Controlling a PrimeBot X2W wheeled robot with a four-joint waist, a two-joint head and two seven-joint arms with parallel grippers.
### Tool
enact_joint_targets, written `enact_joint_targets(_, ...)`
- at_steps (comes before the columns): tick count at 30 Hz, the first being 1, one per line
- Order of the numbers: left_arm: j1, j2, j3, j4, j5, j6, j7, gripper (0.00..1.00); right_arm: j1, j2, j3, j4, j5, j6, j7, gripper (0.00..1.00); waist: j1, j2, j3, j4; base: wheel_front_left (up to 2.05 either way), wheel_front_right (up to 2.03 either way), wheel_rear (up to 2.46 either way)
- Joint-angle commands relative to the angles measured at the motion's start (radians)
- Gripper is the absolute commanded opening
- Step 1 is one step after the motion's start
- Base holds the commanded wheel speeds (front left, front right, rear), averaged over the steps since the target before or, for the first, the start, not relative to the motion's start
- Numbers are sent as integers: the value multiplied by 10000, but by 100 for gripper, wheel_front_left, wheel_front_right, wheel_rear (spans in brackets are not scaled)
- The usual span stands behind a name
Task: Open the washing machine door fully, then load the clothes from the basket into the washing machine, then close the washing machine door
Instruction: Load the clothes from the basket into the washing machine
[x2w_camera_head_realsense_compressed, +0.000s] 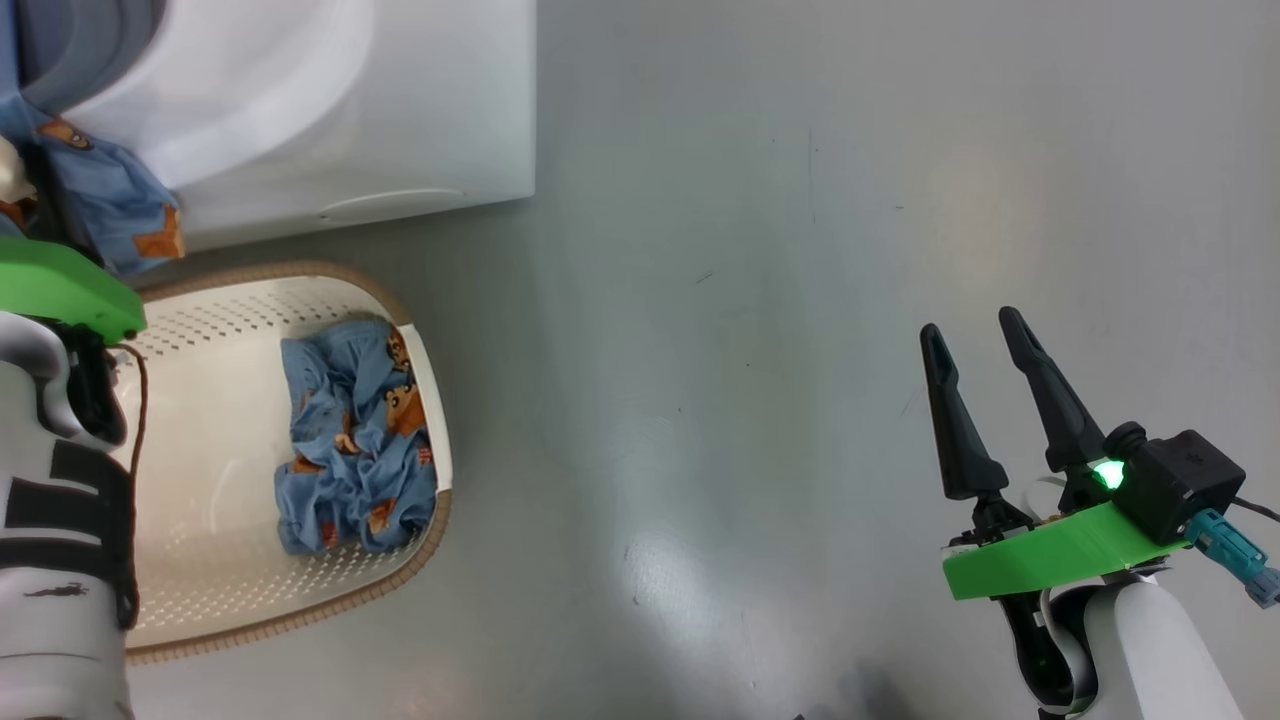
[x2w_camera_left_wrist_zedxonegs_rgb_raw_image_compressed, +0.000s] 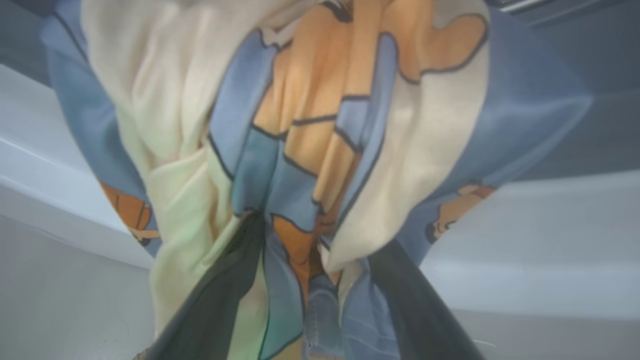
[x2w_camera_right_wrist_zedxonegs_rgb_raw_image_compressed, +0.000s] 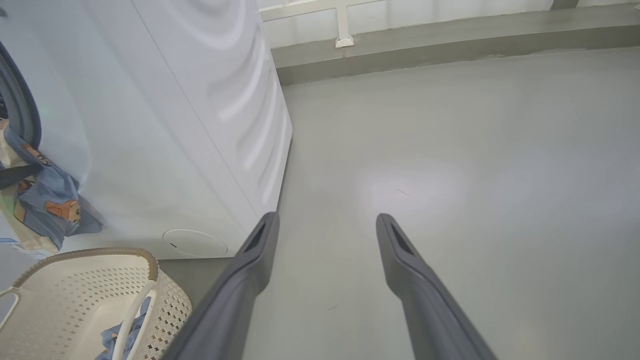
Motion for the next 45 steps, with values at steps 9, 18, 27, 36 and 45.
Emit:
enact_joint_targets(9, -371, 576, 161, -33, 9, -238, -55, 0, 60, 34, 194, -178, -91, 16, -120, 100, 0, 0, 45, 40, 0, 0, 0)
enact_joint_targets(18, 420, 744, 84, -1294, 393, -360, -55, 0, 88, 33, 139, -82, -82, 16, -120, 100, 0, 0, -232, 95, 0, 0, 0)
enact_joint_targets(27, 1716, 811, 370, -4571, 725, -523, -55, 0, 178, 76, 121, -59, -7, 16, -120, 100, 0, 0, -390, 146, 0, 0, 0)
enact_joint_targets(36, 1186, 1220, -41, -5540, 990, -845, 107, 0, 103, 106, 245, -36, 49, 16, -120, 100, 0, 0, -130, 117, 0, 0, 0)
enact_joint_targets(45, -1082, 2269, -684, -4825, 842, -1294, 1095, 0, -95, 126, 410, -30, 166, 16, -120, 100, 0, 0, 418, -259, 0, 0, 0)
